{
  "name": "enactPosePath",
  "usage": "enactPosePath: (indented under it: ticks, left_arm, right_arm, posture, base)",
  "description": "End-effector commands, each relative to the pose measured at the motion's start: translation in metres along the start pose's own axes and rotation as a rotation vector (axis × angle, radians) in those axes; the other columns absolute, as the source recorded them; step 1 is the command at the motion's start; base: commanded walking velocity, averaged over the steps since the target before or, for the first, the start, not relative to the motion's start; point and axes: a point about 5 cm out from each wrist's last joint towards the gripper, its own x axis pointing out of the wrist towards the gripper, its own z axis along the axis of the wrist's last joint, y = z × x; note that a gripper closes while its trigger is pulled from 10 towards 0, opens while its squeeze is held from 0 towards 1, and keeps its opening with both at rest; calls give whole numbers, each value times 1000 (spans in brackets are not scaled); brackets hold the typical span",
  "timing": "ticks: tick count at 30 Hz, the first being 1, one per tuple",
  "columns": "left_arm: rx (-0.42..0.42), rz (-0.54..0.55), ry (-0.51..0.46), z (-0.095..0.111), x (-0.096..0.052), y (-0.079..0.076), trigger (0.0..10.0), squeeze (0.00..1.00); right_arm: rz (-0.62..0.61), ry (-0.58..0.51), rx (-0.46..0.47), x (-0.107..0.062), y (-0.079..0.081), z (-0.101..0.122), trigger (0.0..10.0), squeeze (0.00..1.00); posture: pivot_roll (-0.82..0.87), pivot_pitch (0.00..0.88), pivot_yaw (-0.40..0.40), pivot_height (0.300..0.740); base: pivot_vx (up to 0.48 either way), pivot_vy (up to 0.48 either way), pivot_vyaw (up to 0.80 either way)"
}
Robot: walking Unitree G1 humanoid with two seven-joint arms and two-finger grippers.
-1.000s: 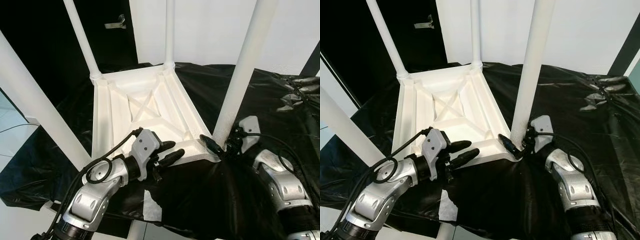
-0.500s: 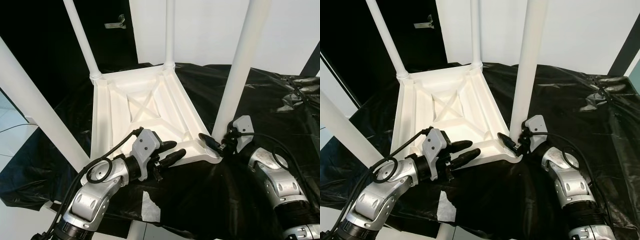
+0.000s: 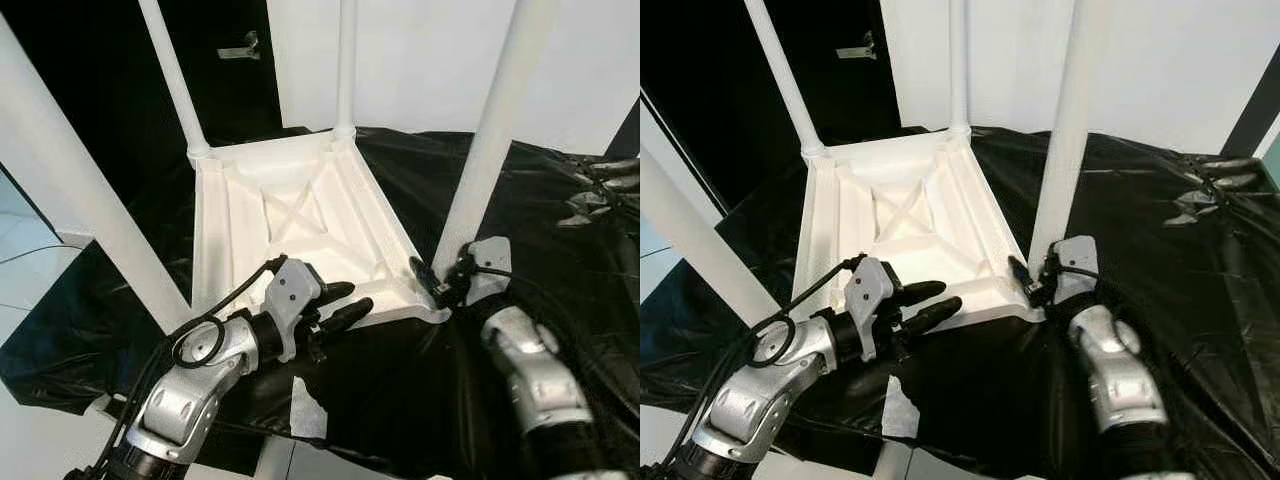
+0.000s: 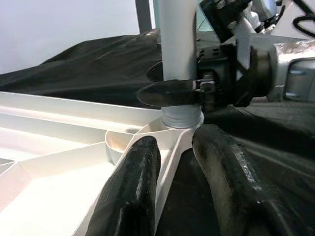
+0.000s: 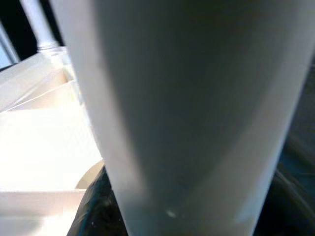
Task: Building children table
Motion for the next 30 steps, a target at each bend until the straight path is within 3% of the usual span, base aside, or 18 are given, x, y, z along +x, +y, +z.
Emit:
enactPosePath:
  ticks: [1,4,8,17,18,20,23,30]
  left_arm:
    - [-9,15,6,-1,-3,1,10000,0]
    - [-14,17,1,-1,-2,0,10000,0]
    - [-19,11,-2,-1,-2,-1,10000,0]
    - [-15,5,1,0,0,-1,10000,0]
    - [-15,5,1,0,0,-1,10000,0]
    - [-21,4,-5,0,1,-2,10000,0]
    - [-35,-5,-23,2,4,-6,10000,0]
    - [-32,-9,-19,0,5,-8,10000,0]
  right_arm:
    - [-192,96,0,-9,-5,-17,10000,0]
    - [-338,99,46,-13,9,-15,10000,0]
    - [-302,80,81,-11,25,-10,10000,0]
    - [-328,83,81,-15,21,-8,10000,0]
    - [-324,78,83,-15,21,-7,10000,1000]
    - [-302,64,94,-16,21,-5,10000,1000]
    - [-176,14,106,-20,20,1,10000,1000]
    - [77,-9,39,-31,8,2,10000,1000]
  posture:
    - [-1,0,7,740]
    - [-1,0,8,740]
    - [-8,0,15,740]
    - [-11,0,16,740]
    - [-11,0,16,740]
    - [-11,0,11,740]
    - [-16,0,1,740]
    - [-28,0,-5,740]
  base:
    - [0,0,0]
    - [0,0,0]
    - [0,0,0]
    - [0,0,0]
    - [0,0,0]
    - [0,0,0]
    - [0,0,0]
    - [0,0,0]
